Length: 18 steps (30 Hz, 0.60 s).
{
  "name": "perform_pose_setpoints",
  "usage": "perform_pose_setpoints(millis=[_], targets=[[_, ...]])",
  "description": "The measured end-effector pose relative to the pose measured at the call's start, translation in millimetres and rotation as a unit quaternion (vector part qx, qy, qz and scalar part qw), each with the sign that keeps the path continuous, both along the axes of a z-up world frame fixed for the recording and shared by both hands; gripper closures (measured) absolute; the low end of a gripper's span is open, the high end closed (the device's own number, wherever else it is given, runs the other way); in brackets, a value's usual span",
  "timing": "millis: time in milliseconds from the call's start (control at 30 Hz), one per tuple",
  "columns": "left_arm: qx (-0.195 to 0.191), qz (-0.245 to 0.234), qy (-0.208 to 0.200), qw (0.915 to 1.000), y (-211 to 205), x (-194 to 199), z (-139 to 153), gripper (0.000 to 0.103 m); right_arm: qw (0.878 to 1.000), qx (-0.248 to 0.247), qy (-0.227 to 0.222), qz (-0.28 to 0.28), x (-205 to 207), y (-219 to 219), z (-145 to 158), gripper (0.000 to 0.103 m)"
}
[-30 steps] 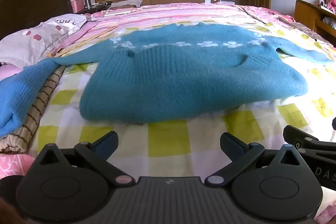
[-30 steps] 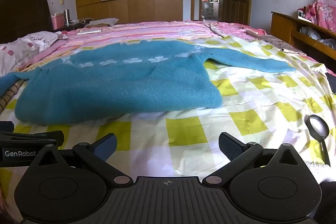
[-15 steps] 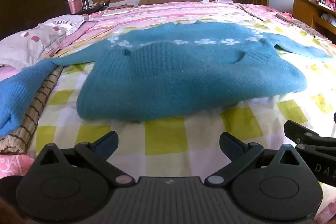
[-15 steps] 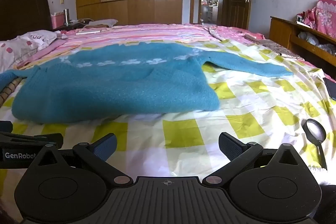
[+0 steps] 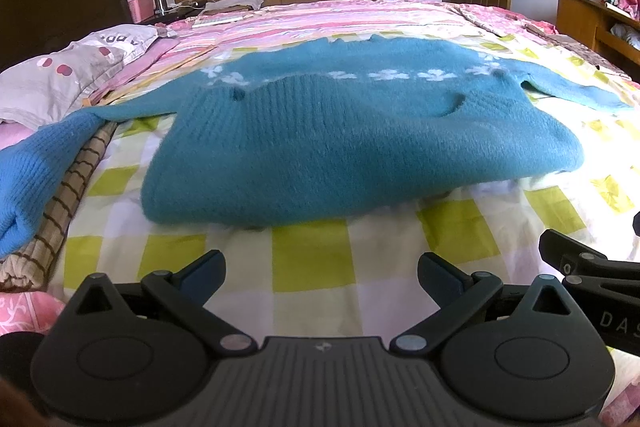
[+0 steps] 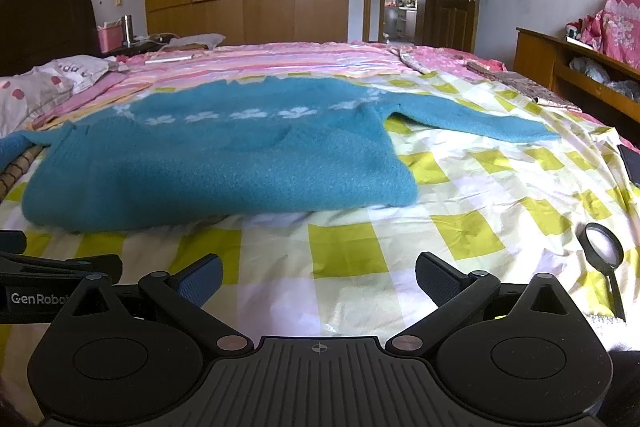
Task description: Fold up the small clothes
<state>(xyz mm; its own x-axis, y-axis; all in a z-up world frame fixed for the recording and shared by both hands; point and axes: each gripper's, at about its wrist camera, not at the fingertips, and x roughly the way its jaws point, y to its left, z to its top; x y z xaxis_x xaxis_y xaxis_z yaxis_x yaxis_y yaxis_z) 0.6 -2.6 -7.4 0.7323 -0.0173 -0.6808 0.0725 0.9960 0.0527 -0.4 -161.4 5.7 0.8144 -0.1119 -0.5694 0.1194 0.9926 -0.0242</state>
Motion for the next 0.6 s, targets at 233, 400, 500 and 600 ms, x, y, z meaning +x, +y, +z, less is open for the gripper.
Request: perform_pose_setpoints(millis=[233, 400, 500, 600], targets=[[0.000, 0.000, 0.001, 1.0000, -1.4, 0.3, -0.9, 0.000, 1.000, -0.001, 0.002, 0.002, -0.6, -0.2, -1.2, 0.001], [0.001, 0.000, 0.001, 1.0000, -1.2, 0.4, -1.1, 0.000, 1.000, 0.000, 0.002, 0.002, -0.5, 0.0, -1.8, 0.001], [0.000, 0.000, 0.002, 1.0000, -1.0, 0.0, -1.3, 0.000, 1.000, 0.000, 0.002, 0.002, -0.5, -0.1, -1.8, 0.001], [0.000, 0.001, 0.002, 1.0000, -1.2, -0.1, -2.4, 0.000, 1.000, 0.000, 0.002, 0.002, -0.5, -0.2, -1.9, 0.001]])
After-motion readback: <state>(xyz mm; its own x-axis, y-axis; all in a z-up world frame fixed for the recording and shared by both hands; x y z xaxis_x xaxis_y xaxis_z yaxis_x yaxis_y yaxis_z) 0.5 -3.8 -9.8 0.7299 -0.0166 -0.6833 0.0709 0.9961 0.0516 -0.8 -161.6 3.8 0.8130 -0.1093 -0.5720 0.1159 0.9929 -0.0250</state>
